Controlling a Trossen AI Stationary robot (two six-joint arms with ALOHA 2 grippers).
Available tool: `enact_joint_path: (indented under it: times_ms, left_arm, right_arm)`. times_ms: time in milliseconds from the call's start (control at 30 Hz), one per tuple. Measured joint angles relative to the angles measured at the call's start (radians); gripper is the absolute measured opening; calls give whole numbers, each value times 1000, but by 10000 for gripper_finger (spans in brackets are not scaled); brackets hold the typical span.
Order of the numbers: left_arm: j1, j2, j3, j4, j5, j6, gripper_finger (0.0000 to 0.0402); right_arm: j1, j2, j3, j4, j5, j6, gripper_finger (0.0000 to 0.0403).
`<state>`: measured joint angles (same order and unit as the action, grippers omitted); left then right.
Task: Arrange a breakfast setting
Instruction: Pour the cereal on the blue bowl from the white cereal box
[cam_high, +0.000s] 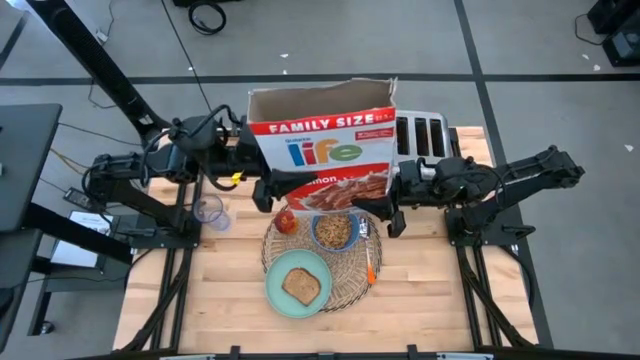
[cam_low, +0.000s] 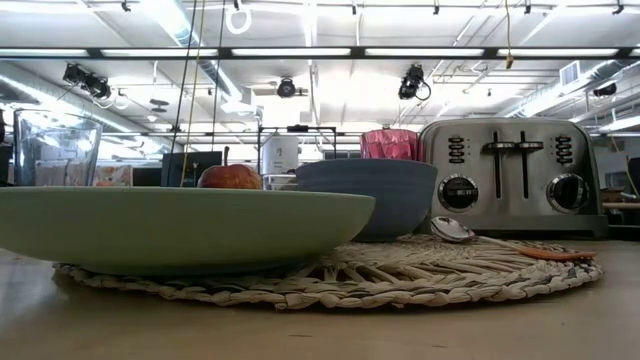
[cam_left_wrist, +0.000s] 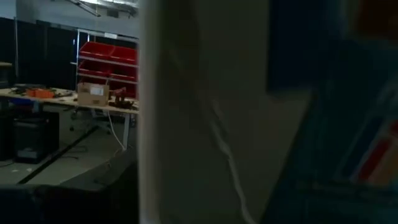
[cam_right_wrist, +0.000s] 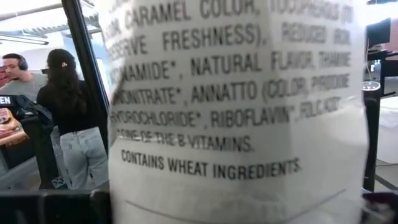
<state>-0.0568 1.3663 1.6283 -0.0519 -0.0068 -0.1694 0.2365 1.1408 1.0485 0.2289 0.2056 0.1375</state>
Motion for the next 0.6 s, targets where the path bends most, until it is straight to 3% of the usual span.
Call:
enact_joint_path:
  times_ms: [133,300,600]
  left_arm:
    - [-5,1,0,2,2,-5,304]
    - [-15,1,0,-3,1,-28,259]
    - [-1,5,0,-41,4,-17,127]
  right_arm:
    - [0,0,0,-6,4,9,211]
    - [0,0,0,-16,1,9,211]
    - [6,2,0,-80,58,9,254]
